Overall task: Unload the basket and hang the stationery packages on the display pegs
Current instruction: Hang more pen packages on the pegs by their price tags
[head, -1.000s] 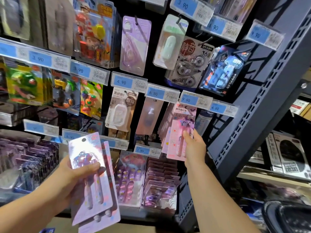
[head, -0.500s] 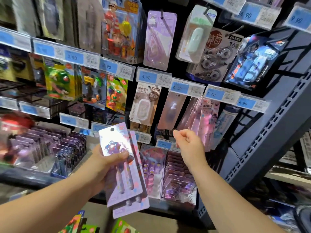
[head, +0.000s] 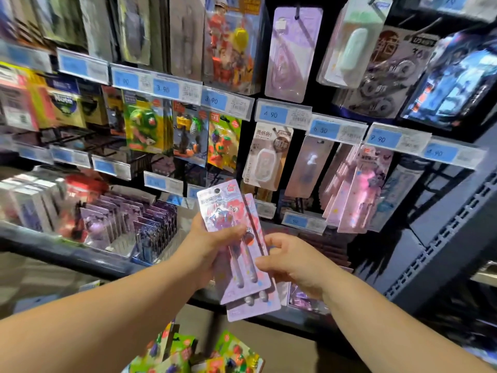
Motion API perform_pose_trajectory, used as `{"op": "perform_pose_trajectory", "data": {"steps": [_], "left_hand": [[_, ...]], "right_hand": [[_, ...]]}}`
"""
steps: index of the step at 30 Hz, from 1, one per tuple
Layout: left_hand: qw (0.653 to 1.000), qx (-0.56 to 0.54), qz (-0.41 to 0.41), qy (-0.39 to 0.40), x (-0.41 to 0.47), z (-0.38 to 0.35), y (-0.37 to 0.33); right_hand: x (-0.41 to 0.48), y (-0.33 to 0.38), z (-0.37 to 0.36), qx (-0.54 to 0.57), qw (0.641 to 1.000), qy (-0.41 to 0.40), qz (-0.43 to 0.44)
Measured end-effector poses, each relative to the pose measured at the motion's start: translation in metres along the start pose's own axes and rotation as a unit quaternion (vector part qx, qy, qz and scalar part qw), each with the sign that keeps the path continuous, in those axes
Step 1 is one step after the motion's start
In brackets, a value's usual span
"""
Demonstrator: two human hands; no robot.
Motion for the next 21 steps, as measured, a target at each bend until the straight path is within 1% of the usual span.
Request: {"op": "perform_pose_trajectory", "data": {"steps": [3,6,8,11,17,19,21], "left_hand": [[1.0,-0.016,0.001,0.005,0.001,0.001,-0.001],[1.0,-0.022,0.001,0.008,0.003,0.002,-0.001],[1.0,-0.021,0.004,0.013,0.004,0.002,0.0],[1.0,-0.021,0.004,0.002,0.006,0.006,0.002],[1.0,-0.013,-0.011,-0.002,0.008,0.012,-0.003],[1.0,-0.014,-0.014,-0.003,0.009,0.012,-0.003],[1.0,-0.021,-0.013,-0.019,0.011,0.014,-0.001]], "right_hand": [[0.002,-0.004,-0.002,0.019,1.0,0.0,-0.013],[0.005,-0.014,-0.005,0.076,0.996,0.013,-0.042],[0.007,-0.018,-0.004,0.086,0.995,0.009,-0.039],[0.011,-0.019,0.005,0.068,0.996,-0.045,-0.023],[0.013,-0.015,0.028,0.1,0.985,-0.142,0.012],[0.012,-0.014,0.027,0.124,0.982,-0.139,0.016],[0.011,-0.012,0.022,0.135,0.985,-0.111,0.018]]}}
Point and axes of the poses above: each hand's wrist, its own x-axis towards the middle knuckle, its own z-axis out of the back of the hand, y = z × x, the point moved 8 cm from there along x, towards the middle knuckle
